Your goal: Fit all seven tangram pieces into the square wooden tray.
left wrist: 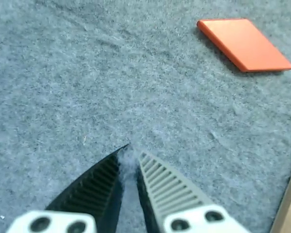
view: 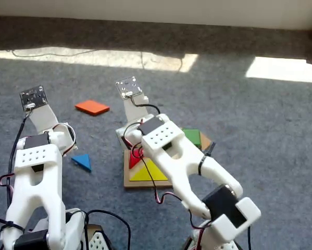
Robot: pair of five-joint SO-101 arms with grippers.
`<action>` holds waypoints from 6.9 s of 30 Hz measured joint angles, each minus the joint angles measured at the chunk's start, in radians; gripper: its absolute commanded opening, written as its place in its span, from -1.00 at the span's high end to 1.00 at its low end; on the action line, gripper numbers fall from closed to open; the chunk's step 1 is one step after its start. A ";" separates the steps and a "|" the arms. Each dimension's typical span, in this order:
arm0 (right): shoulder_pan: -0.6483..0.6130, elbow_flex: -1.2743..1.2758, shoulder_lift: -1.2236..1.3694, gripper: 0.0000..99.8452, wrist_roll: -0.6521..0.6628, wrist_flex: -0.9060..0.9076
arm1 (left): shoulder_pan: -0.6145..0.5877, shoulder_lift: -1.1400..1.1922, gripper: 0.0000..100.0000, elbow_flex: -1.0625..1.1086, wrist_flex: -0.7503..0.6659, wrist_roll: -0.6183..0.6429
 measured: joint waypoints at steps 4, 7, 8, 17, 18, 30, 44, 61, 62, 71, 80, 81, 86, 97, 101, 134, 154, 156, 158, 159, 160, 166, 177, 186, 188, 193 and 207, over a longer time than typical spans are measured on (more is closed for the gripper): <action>0.000 -0.063 0.091 0.59 0.077 0.000 | 0.000 0.000 0.98 0.000 0.000 0.000; 0.000 -0.080 0.147 0.60 0.143 0.000 | 0.000 0.000 0.98 0.000 0.000 0.000; 0.000 -0.080 0.161 0.60 0.157 0.000 | 0.000 0.000 0.98 0.000 0.000 0.000; 0.000 -0.097 0.180 0.60 0.203 0.117 | 0.000 0.000 0.98 0.000 0.000 0.000; 0.000 -0.097 0.180 0.60 0.229 0.150 | 0.000 0.000 0.98 0.000 0.000 0.000; 0.029 -0.103 0.180 0.60 0.316 0.334 | 0.000 0.000 0.98 0.003 0.000 0.000; 0.048 -0.107 0.005 0.60 0.388 0.506 | 0.000 0.000 0.98 0.003 0.000 0.000; 0.017 0.087 -0.011 0.60 0.408 0.216 | 0.000 0.000 0.98 0.003 -0.002 0.000; 0.017 0.087 0.028 0.60 0.410 0.213 | 0.000 0.000 0.98 0.003 -0.002 0.000; 0.023 0.032 0.101 0.77 0.410 0.259 | 0.000 0.000 0.98 0.003 -0.002 0.000; 0.034 0.026 0.104 0.97 0.477 0.285 | 0.000 0.000 0.98 0.003 -0.002 0.000; 0.037 0.026 0.104 0.97 0.482 0.285 | 0.000 0.000 0.98 0.003 -0.002 0.000; 0.051 0.029 0.072 0.97 0.491 0.328 | 0.000 0.000 0.98 0.003 -0.002 0.000; 0.060 0.180 -0.176 0.98 0.535 0.419 | 0.000 0.000 0.98 0.003 -0.002 0.000; 0.060 0.272 -0.272 0.96 0.574 0.419 | 0.000 0.000 0.98 0.003 -0.002 0.000; 0.028 0.160 0.008 0.95 0.500 0.250 | 0.000 0.000 0.98 0.003 -0.002 0.000; 0.057 0.417 -0.416 0.98 0.591 0.390 | 0.000 0.000 0.98 0.003 -0.002 0.000; 0.057 0.494 -0.508 0.98 0.632 0.411 | 0.000 0.000 0.98 0.003 -0.002 0.000; 0.066 0.557 -0.605 0.98 0.654 0.445 | 0.000 0.000 0.98 0.003 -0.002 0.000; 0.083 0.578 -0.658 0.98 0.655 0.466 | 0.000 0.000 0.98 0.003 -0.002 0.000; 0.106 0.589 -0.707 0.97 0.655 0.479 | 0.000 0.000 0.98 0.003 -0.002 0.000; 0.276 0.609 -0.845 0.97 0.628 0.459 | 0.000 0.000 0.98 0.003 -0.002 0.000; 0.344 0.629 -0.568 0.97 0.526 0.107 | 0.000 0.000 0.98 0.003 -0.002 0.000; 0.345 0.608 -0.305 0.97 0.499 0.023 | 0.000 0.000 0.98 0.003 -0.002 0.000; 0.345 0.583 -0.262 0.97 0.463 0.009 | 0.000 0.000 0.98 0.003 -0.002 0.000; 0.344 0.463 -0.146 0.97 0.328 -0.006 | 0.000 0.000 0.98 0.003 -0.002 0.000; 0.339 0.072 0.123 0.97 0.044 -0.029 | 0.000 0.000 0.98 0.003 -0.002 0.000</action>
